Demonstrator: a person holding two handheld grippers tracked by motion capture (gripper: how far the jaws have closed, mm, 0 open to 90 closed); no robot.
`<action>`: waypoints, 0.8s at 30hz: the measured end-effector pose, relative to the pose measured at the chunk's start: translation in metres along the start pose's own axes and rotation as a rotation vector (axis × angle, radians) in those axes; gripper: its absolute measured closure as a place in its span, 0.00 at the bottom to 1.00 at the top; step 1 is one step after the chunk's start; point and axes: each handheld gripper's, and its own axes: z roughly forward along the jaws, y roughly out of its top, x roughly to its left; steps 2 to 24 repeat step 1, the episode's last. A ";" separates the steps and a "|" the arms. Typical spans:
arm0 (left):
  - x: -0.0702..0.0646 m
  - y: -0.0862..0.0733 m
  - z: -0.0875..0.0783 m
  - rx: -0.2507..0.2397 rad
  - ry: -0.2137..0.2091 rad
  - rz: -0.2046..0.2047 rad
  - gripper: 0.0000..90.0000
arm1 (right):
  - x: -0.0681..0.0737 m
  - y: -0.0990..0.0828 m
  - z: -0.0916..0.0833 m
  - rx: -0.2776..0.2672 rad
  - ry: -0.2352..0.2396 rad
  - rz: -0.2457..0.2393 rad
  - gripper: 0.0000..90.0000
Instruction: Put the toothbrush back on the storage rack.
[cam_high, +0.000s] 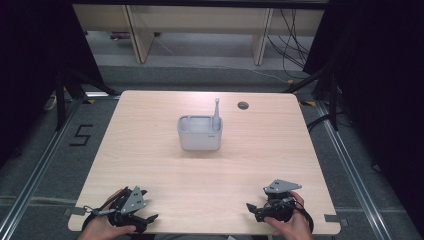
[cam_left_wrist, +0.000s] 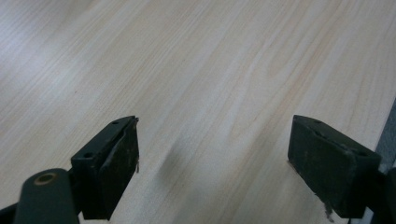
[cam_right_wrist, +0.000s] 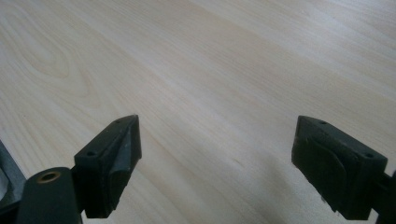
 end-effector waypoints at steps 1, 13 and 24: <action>0.000 0.000 0.000 0.000 0.000 0.000 0.18 | 0.000 0.000 0.000 0.000 0.000 0.000 0.19; 0.000 0.000 0.000 0.000 0.000 0.000 0.18 | 0.000 0.000 0.000 0.000 0.000 0.000 0.19; 0.000 0.000 0.000 0.000 0.000 0.000 0.18 | 0.000 0.000 0.000 0.000 0.000 0.000 0.19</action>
